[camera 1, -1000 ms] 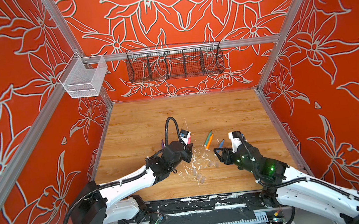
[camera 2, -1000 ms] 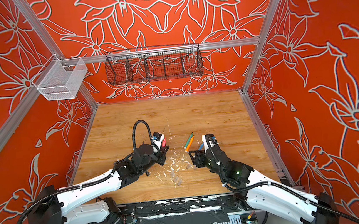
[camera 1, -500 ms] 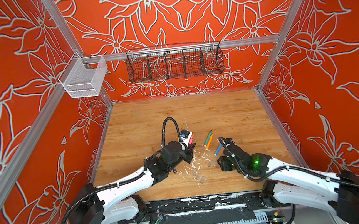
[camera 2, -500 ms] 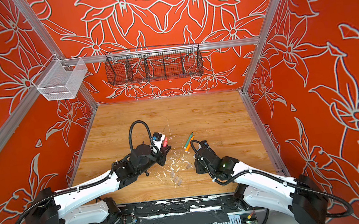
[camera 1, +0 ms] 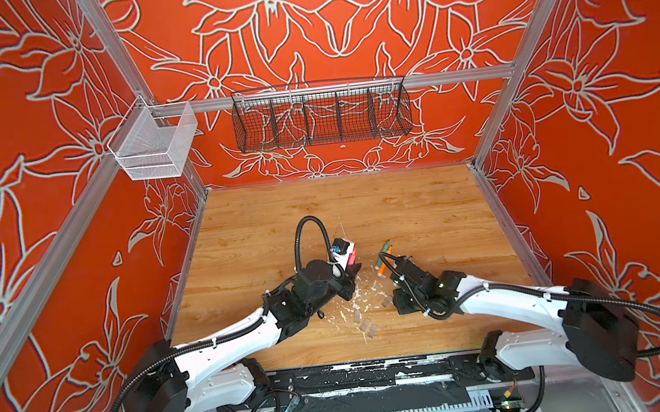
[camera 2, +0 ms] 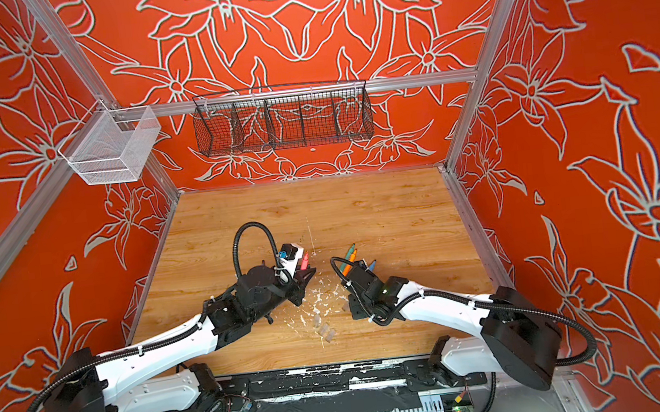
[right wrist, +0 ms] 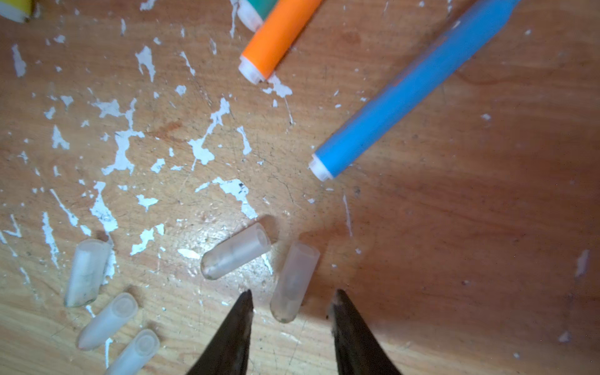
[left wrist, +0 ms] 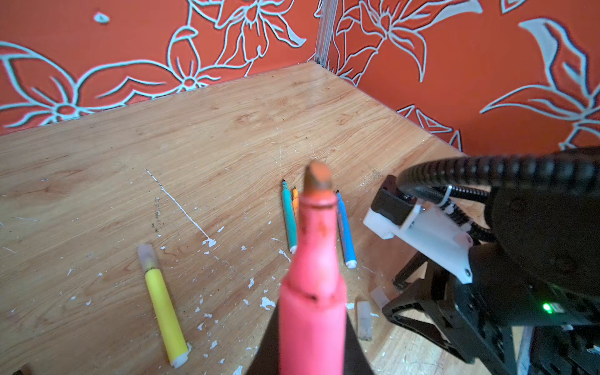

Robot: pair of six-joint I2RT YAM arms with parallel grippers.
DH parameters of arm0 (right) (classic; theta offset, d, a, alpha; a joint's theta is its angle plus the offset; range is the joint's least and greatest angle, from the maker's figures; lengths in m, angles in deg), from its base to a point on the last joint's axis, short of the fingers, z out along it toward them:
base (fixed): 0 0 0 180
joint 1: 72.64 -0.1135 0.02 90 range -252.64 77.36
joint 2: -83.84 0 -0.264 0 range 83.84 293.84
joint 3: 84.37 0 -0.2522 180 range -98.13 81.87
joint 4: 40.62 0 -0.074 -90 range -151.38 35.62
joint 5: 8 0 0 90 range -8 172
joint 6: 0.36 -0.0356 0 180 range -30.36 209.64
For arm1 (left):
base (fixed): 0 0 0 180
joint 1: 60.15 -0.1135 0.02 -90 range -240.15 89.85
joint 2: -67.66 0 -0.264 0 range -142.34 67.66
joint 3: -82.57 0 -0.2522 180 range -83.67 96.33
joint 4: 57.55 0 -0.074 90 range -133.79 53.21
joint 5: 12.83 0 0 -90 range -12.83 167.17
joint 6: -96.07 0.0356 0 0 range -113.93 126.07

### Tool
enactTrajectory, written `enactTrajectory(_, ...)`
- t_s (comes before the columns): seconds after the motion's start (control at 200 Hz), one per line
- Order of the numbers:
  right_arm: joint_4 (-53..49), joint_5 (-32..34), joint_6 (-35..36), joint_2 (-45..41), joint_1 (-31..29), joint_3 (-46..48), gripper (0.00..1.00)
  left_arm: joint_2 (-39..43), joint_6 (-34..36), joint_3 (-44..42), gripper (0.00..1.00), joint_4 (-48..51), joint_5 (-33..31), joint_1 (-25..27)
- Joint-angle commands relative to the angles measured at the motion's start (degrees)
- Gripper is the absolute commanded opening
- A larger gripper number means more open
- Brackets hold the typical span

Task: Insert the pens into the pen caps
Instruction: 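Move the right gripper down over the translucent caps near the blue marker, then close the right gripper on a translucent cap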

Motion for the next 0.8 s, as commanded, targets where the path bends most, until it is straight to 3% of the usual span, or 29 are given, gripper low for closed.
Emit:
enactTrajectory(0.0,-0.65,0.86,0.3,1.37,-0.34,-1.68,0.41,0.66,0.72,-0.36,0.0,-2.01,0.66,0.11)
enactTrajectory(0.495,-1.52,3.44,0.34,8.54,-0.35,-3.21,0.28,1.2,0.19,-0.69,0.0,-1.82,-1.09,0.07)
enactTrajectory(0.791,-1.44,4.83,0.55,11.54,-0.46,-3.41,0.27,1.81,0.19,-0.96,0.0,-1.94,-1.18,0.12)
